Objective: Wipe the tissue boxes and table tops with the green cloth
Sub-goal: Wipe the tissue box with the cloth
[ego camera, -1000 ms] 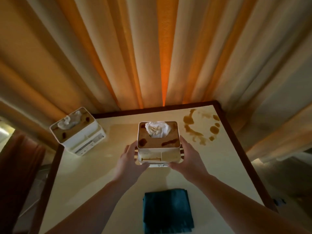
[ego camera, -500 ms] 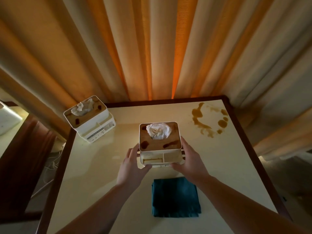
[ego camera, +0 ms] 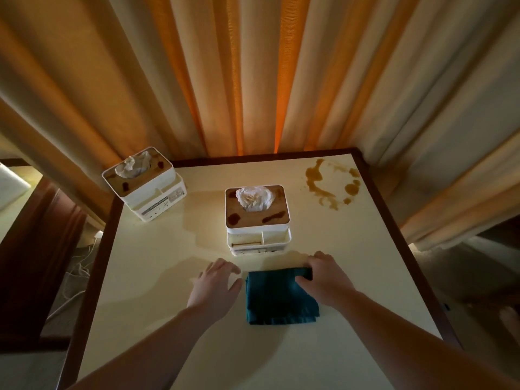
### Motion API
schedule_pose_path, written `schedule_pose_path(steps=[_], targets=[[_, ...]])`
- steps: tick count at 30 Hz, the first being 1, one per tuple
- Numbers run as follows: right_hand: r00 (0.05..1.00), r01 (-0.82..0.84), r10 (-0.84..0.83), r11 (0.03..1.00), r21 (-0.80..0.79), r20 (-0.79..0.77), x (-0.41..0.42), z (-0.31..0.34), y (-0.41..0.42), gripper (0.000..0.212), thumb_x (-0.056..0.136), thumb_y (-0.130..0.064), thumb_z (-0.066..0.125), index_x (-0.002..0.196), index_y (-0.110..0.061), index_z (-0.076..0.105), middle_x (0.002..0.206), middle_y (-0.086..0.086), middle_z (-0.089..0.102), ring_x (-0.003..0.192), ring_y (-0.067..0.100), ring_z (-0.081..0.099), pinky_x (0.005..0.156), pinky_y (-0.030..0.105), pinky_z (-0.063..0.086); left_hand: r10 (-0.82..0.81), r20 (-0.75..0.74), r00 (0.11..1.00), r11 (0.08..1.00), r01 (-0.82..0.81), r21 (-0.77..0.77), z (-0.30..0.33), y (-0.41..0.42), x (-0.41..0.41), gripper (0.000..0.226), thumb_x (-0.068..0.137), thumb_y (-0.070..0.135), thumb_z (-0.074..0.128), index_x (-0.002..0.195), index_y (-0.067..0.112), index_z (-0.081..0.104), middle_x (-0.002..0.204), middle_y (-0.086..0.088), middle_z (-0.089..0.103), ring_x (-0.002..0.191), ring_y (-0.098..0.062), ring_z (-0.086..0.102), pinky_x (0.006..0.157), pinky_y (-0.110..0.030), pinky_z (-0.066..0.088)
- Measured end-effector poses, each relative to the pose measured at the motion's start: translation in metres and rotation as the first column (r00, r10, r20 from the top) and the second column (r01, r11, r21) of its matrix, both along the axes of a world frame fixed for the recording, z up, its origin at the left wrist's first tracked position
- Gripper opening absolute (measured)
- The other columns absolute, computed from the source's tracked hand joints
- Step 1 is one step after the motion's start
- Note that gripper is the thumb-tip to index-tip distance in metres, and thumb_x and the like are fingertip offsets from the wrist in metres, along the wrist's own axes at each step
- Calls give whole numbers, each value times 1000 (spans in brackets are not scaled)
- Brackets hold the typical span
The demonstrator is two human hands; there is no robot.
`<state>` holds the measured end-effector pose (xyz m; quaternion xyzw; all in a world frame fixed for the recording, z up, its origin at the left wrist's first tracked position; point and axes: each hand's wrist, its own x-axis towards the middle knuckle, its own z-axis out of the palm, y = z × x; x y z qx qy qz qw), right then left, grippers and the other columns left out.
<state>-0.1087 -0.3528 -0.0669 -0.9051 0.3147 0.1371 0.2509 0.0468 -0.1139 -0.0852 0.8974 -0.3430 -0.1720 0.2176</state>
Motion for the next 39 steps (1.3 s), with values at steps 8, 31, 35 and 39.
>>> schedule_pose_path(steps=[8, 31, 35, 39], targets=[[999, 34, -36, 998, 56, 30, -5, -8, 10, 18, 92, -31, 67, 106, -25, 58, 106, -6, 46, 105, 17, 49, 89, 36, 51, -180, -50, 982, 970, 185, 159, -1, -28, -13, 52, 100, 52, 55, 148, 33, 48, 137, 7, 49, 129, -17, 43, 108, -39, 41], [923, 47, -138, 967, 251, 359, -6, 30, 81, 44, 85, -17, 69, 126, -29, 58, 113, -12, 65, 102, 8, 62, 87, 27, 55, -48, -388, 920, 990, 95, 104, -2, -6, -6, 55, 64, 56, 91, 100, 32, 57, 95, 8, 65, 84, -15, 63, 74, -39, 58], [952, 1, -56, 984, 179, 302, -15, 26, 106, 48, 92, -17, 61, 136, -32, 53, 122, -11, 70, 108, 12, 66, 86, 23, 52, -187, -344, 920, 979, 145, -145, 2, 10, -3, 65, 78, 37, 89, 132, 41, 54, 112, 11, 55, 92, -5, 60, 76, -24, 53], [945, 13, -62, 989, 150, 322, -22, 19, 118, 45, 91, -19, 59, 133, -35, 54, 118, -9, 71, 104, 14, 65, 75, 23, 45, -357, -146, 923, 927, 330, -181, -2, 5, -5, 48, 86, 36, 82, 129, 45, 62, 114, 17, 47, 95, -4, 57, 77, -24, 52]])
